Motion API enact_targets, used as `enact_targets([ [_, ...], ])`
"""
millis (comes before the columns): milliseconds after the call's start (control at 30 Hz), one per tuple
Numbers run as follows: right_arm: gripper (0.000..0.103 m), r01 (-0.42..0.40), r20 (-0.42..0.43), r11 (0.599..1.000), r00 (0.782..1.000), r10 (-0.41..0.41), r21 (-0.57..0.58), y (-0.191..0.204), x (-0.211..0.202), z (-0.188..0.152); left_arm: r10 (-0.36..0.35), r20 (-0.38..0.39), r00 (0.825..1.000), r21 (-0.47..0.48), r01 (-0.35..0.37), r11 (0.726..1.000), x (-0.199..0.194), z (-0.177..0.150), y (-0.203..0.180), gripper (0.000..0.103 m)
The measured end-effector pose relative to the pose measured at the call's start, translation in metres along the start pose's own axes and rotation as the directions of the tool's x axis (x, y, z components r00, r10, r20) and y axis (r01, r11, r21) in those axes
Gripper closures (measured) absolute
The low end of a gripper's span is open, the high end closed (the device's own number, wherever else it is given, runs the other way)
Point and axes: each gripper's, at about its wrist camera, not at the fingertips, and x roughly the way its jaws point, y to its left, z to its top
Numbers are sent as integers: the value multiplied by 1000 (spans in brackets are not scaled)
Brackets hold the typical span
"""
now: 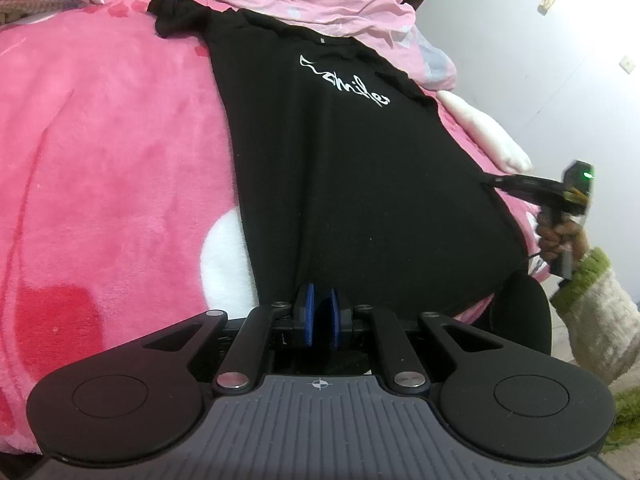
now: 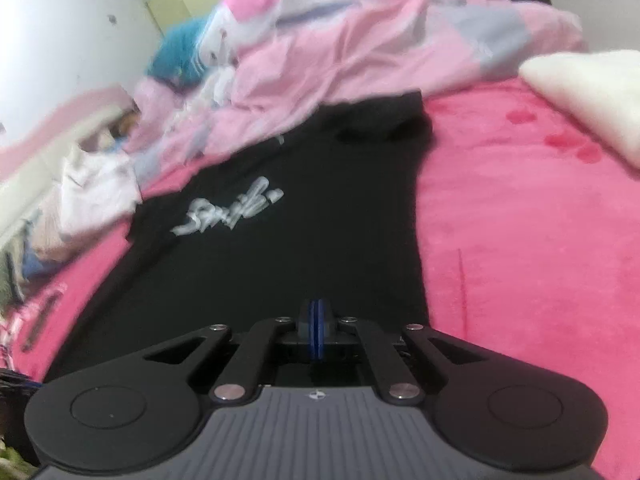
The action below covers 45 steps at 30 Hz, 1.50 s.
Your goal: Fold clothes
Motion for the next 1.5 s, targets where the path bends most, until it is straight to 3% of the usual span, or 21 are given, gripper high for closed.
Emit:
enact_targets([
  [133,103,88,101,955,987,-121,284,-33,-10,16,-3,1,1000,4,3,1000,-1,0,0,94],
  [200,101,123,144,957,976,-165,261,-19,-25,17,-3,4,1000,3,3,1000,-3,0,-1,94],
  [333,101,-101,127,982,989,81,160,54,-42,1,-3,35,999,23,3,1000,-13,2,-4,94],
  [500,101,-308,-10,945,950,311,113,133,-16,-35,-30,98,995,137,17,990,-15,23,-13,94],
  [600,101,-305,-59,942,947,316,142,142,17,-54,-27,100,995,200,7,980,6,43,-18,94],
  [700,101,-237,-45,963,969,244,125,137,33,-60,-5,87,996,213,-14,977,36,60,-12,95],
  [833,103,-235,7,960,972,237,155,125,40,-69,122,110,986,115,-135,984,51,75,16,98],
  [1000,103,-250,50,951,968,245,181,115,49,-67,246,165,955,-10,-247,969,38,94,47,98],
  [1033,103,-255,49,948,967,250,191,114,50,-66,252,169,953,-20,-252,967,37,99,50,99],
  [1100,103,-264,50,943,965,259,205,111,52,-65,192,186,964,-48,-186,981,34,106,50,99],
  [1200,103,-266,53,942,964,261,206,111,52,-65,76,185,980,15,-80,997,43,117,30,98],
  [1267,103,-266,53,942,964,261,204,112,53,-64,52,151,987,76,-64,995,61,123,19,98],
  [1333,103,-268,53,941,963,263,207,112,53,-64,91,94,991,118,-102,988,87,129,18,97],
  [1433,103,-272,53,938,962,267,213,111,52,-65,136,118,984,87,-146,985,98,137,40,95],
  [1500,103,-273,53,937,962,268,216,110,53,-65,223,172,960,48,-234,971,90,146,57,96],
])
